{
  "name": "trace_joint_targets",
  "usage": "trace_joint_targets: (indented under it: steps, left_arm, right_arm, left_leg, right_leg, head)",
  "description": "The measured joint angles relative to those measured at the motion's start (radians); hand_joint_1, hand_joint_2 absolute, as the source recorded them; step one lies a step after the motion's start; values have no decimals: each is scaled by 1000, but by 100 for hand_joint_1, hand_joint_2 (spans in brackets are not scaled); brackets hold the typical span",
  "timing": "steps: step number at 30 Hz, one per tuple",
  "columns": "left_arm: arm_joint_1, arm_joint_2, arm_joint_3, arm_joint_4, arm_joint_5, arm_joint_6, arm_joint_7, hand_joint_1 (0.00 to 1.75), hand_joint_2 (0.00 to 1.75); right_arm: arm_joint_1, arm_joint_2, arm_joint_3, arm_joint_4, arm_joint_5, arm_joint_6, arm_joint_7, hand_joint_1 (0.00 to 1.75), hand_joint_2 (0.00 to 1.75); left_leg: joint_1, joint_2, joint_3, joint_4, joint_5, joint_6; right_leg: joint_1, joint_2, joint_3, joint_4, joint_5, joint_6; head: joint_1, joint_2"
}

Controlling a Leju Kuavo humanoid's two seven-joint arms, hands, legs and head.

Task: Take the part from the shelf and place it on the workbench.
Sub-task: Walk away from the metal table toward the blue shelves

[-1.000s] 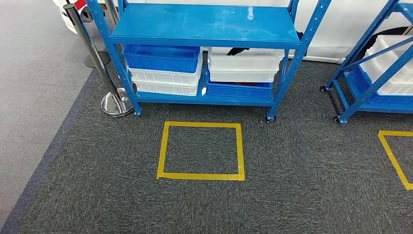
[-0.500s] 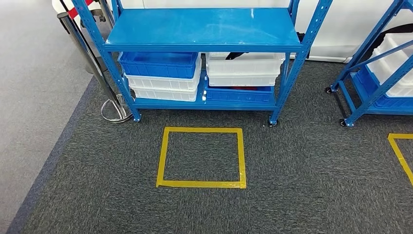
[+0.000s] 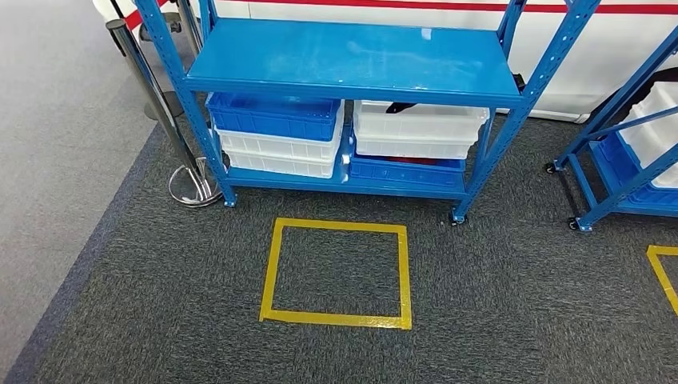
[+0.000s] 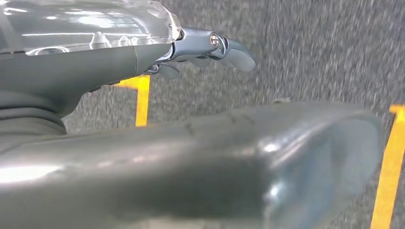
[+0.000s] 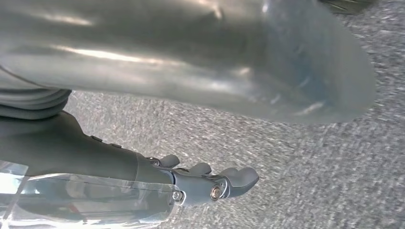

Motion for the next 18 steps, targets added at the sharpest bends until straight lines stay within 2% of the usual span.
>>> trace_joint_targets:
  steps: [2,3,4,7,8,10,11,12,13,14,15,16,18]
  left_arm:
    - [2,-2,0,0,0,0,0,0,0]
    - [1,-3,0,0,0,0,0,0,0]
    - [-1,-4,0,1,0,0,0,0,0]
    - [-7,-4,0,1,0,0,0,0,0]
    - [-9,-3,0,0,0,0,0,0,0]
    - [-11,-3,0,0,-1,0,0,0,0]
    - [-10,-3,0,0,-1,0,0,0,0]
    - [-9,-3,0,0,-2,0,0,0,0]
    - [-7,-3,0,0,-2,0,0,0,0]
    - [-4,-3,0,0,-2,0,0,0,0]
    - [-3,-3,0,0,-2,0,0,0,0]
    - [-1,-3,0,0,-2,0,0,0,0]
    - [3,-3,0,1,-2,0,0,0,0]
  right_arm:
    - [5,0,0,0,0,3,0,0,0]
    - [6,0,-1,1,0,4,0,0,0]
    - [7,0,-1,1,0,4,0,0,0]
    - [5,0,-2,2,0,5,1,0,0]
    - [5,1,-2,2,0,5,1,0,0]
    - [3,1,-2,2,0,5,1,0,0]
    - [3,1,-2,2,0,6,1,0,0]
    - [3,1,-2,2,0,6,1,0,0]
    - [3,1,-2,2,0,7,1,0,0]
    - [3,1,-2,2,0,8,1,0,0]
    - [3,1,-2,2,0,8,1,0,0]
    - [4,1,-2,2,0,8,1,0,0]
    - [4,2,-3,3,0,9,2,0,0]
  left_leg:
    - [-1,-1,28,2,-26,-6]
    - [-3,-2,36,4,-38,-11]
    - [-4,-3,46,5,-48,-17]
    - [-6,-4,50,38,-44,-32]
    - [-6,-2,31,76,-34,-37]
    - [-2,3,-40,191,-34,-45]
    - [0,5,-83,246,-59,-49]
    - [2,6,-123,286,-98,-52]
    - [4,6,-151,300,-135,-55]
    - [5,7,-169,292,-161,-56]
    - [6,7,-174,256,-153,-55]
    - [5,9,-171,203,-110,-51]
    - [2,11,-167,100,4,-41]
  right_leg:
    - [3,1,12,-114,116,-11]
    - [5,1,17,-153,159,-17]
    - [8,1,20,-174,186,-23]
    - [5,1,42,-187,175,-40]
    - [4,0,54,-191,168,-46]
    - [2,0,76,-198,154,-55]
    - [2,0,88,-199,144,-57]
    - [2,1,100,-200,133,-58]
    - [2,2,115,-200,121,-58]
    - [2,3,132,-200,108,-57]
    - [2,3,149,-200,95,-55]
    - [2,2,164,-201,83,-53]
    - [4,3,188,-199,59,-45]
  head:
    - [1,0]
    - [1,0]
    - [2,0]
    - [2,0]
    - [2,0]
    - [1,0]
    - [1,0]
    - [1,0]
    - [1,0]
    - [1,0]
    - [1,0]
    - [1,0]
    - [1,0]
